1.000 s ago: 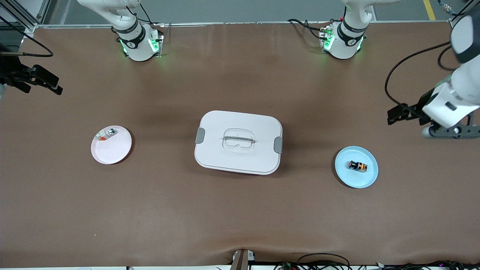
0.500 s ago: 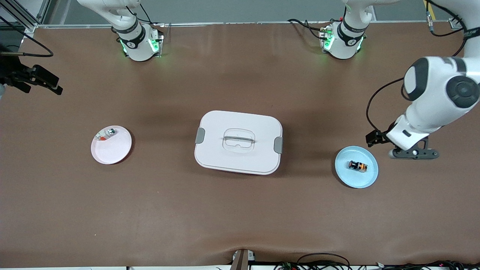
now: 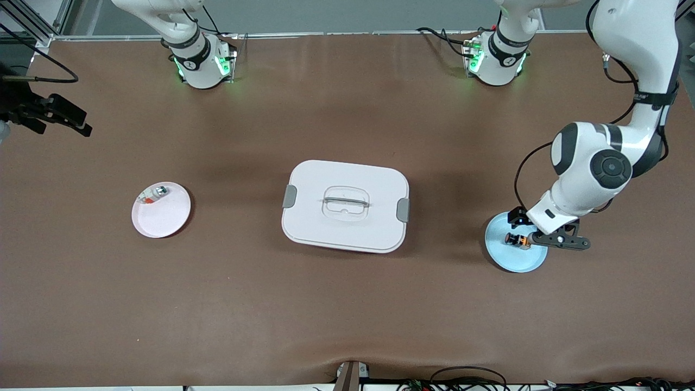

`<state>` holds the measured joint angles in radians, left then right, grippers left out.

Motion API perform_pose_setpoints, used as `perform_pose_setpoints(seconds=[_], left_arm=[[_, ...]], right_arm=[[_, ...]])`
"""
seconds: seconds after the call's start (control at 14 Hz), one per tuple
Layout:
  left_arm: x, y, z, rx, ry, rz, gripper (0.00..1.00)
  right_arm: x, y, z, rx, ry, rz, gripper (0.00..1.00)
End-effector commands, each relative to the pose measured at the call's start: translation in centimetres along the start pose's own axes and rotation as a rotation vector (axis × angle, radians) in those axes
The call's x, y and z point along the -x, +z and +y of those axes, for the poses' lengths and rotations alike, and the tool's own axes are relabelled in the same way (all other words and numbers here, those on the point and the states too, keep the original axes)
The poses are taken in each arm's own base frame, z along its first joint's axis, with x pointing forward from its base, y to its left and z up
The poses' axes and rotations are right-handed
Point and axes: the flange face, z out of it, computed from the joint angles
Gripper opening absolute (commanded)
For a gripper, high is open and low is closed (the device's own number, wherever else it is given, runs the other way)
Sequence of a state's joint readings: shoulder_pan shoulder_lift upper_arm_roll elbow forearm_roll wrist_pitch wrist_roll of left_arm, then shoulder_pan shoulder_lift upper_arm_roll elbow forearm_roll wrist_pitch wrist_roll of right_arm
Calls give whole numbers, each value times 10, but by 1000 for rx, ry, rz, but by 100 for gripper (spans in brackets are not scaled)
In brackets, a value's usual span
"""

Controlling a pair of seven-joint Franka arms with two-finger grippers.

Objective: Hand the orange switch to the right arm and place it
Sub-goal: 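Close the left gripper on the orange switch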

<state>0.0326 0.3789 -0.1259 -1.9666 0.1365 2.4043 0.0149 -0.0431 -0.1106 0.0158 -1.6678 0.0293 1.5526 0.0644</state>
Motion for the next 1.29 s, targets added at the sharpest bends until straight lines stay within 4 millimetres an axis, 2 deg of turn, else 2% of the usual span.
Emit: perform_pose_setpoints(seconds=[0.0, 0.5, 0.64, 0.93, 1.21], left_arm=[[-3, 17, -5, -3, 35, 17, 100], [-1, 54, -14, 13, 52, 5, 100], [3, 64, -34, 20, 43, 4, 100], [-1, 72, -34, 26, 53, -2, 100], [-6, 68, -27, 35, 67, 11, 100]], right_arm=[[2, -3, -1, -14, 1, -2, 100], [2, -3, -2, -14, 0, -1, 100], [2, -3, -2, -14, 0, -1, 100], [2, -3, -3, -14, -3, -1, 100], [2, -2, -4, -14, -5, -4, 100]])
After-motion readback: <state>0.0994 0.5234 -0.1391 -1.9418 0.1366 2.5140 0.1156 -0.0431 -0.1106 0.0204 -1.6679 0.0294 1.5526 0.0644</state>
